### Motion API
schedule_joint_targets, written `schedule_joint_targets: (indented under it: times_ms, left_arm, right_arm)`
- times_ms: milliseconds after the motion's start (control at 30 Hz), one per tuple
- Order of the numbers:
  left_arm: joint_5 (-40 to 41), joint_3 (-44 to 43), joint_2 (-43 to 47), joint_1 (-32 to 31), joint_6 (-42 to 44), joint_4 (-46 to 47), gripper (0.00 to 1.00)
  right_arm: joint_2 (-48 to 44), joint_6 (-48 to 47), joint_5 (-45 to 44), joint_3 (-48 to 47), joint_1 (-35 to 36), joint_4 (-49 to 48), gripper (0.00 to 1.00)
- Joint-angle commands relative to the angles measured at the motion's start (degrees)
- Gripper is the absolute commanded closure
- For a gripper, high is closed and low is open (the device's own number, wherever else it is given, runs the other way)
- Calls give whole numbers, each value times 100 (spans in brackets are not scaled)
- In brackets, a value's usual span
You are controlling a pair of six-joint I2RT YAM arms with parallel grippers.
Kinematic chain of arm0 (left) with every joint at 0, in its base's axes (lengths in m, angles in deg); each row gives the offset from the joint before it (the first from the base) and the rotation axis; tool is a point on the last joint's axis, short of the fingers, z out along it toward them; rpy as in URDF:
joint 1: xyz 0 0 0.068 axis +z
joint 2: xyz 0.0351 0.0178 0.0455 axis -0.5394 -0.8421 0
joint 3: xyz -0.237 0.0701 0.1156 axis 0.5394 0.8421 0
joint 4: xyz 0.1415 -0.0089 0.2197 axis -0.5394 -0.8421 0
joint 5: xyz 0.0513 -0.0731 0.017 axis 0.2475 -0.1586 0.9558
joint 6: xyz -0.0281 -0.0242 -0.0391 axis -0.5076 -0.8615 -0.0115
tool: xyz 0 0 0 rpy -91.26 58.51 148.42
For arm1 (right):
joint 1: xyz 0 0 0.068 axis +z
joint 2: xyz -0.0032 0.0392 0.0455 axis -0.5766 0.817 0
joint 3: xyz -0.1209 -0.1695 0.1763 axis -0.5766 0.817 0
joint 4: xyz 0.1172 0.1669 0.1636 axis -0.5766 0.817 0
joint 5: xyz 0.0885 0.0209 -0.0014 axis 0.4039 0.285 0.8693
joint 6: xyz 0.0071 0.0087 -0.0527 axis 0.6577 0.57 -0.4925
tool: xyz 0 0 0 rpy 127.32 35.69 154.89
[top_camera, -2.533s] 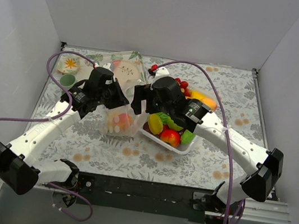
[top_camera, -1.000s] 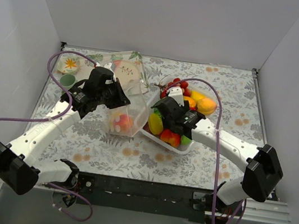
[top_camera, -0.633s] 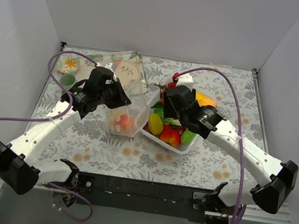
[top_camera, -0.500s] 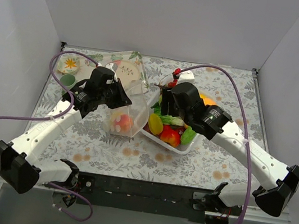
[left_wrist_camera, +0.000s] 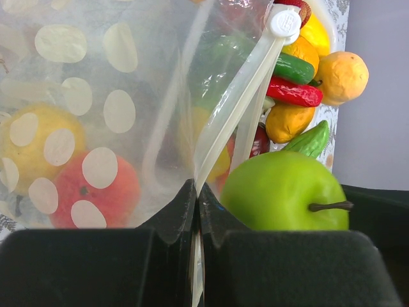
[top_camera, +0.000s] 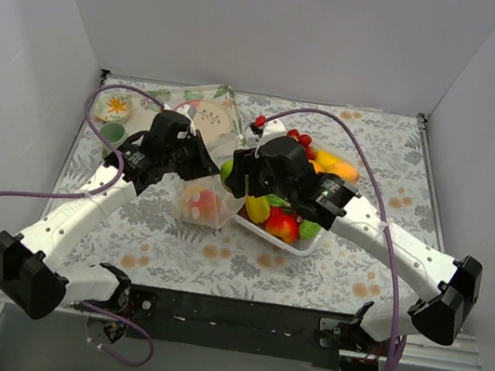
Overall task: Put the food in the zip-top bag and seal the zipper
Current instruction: Place the fake vegetable in the zipper food storage bag, then pick up the fake fruit from the bin.
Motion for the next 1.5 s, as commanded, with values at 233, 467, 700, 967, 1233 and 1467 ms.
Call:
schedule_joint_targets:
  times_ms: [233,467,700,967,1233,1467]
  left_arm:
    - [8,-174,195,19,-2,-56,100]
    - [70,-148,309,19,-20,-100,100]
    - [377,-288,459,19,-371,-135,100]
    - [448,-412,626,19,-635,-134,100]
    - [492,-253,846,19,-723,-214,100]
    - [466,-218,960,11,-899,-267,100]
  right_arm:
    - [369,-2,-169,-45,89,-355,8]
    - [370,-81,-379,-352,89,-92,2]
    - [-517,217,-2117,339,-139,1077,3]
    - [-1537,1227,-2612,1474,-333,2088,5]
    - [-1881,1492,-2604,2204,-719,1957,7]
    - [-1723,1185,-1980,2626,-1352,1088,7]
